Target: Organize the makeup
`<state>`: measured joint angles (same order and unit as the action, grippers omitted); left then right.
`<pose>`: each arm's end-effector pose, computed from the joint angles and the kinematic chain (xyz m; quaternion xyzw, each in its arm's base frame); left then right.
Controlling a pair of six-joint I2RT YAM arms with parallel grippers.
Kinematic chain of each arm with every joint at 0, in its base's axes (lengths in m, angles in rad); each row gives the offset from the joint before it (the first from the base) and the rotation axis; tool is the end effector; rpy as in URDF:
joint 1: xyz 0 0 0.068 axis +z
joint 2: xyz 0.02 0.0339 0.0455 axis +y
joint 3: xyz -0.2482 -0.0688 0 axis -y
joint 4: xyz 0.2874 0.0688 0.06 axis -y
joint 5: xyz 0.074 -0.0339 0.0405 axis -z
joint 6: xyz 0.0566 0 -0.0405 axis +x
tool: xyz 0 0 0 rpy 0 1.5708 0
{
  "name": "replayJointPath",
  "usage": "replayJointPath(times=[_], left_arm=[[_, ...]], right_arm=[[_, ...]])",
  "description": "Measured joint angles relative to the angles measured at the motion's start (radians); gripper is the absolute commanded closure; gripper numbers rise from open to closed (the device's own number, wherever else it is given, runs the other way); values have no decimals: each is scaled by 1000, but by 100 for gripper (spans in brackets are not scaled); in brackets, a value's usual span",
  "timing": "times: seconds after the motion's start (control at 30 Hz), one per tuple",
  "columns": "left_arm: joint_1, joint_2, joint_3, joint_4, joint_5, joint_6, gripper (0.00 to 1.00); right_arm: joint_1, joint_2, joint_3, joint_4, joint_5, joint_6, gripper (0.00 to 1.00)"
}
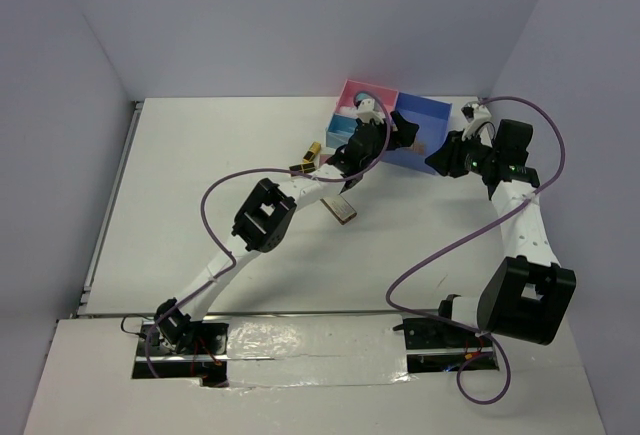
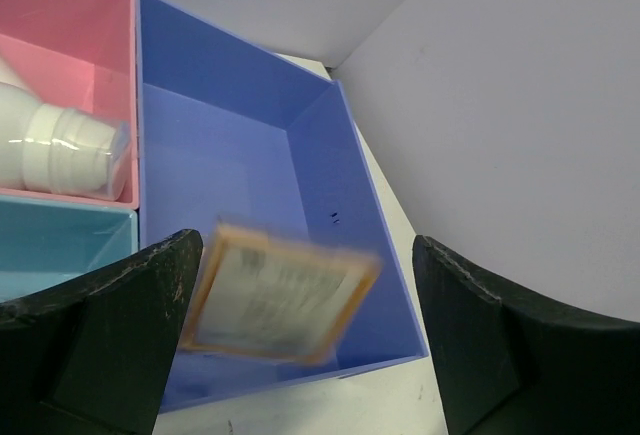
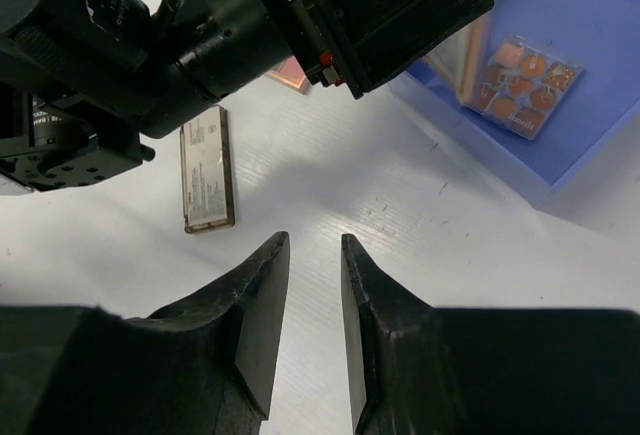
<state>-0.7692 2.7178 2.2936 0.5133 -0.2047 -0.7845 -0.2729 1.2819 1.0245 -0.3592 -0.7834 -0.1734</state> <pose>0.4835 -0.4520 0.1635 -0.0805 0.6708 -0.4654 0.5718 0.3339 -0.0520 0.2703 -0.1343 0.8288 0.2368 0.4889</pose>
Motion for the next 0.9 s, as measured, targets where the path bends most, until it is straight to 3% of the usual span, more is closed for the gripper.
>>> replayJointPath(times=[0.33, 0.47, 0.7, 0.9], left_arm=[[0, -10, 5, -1, 6, 5, 1], [0, -95, -81, -5, 25, 59, 1], [0, -491, -456, -19, 59, 312, 1], [12, -934, -858, -28, -6, 470, 1]], right_arm=[[0, -1, 0, -23, -28, -47, 42], [0, -1, 5, -71, -77, -127, 34], [42, 2, 60, -248, -150, -341, 31], [274, 2, 64, -288, -27, -396, 31]])
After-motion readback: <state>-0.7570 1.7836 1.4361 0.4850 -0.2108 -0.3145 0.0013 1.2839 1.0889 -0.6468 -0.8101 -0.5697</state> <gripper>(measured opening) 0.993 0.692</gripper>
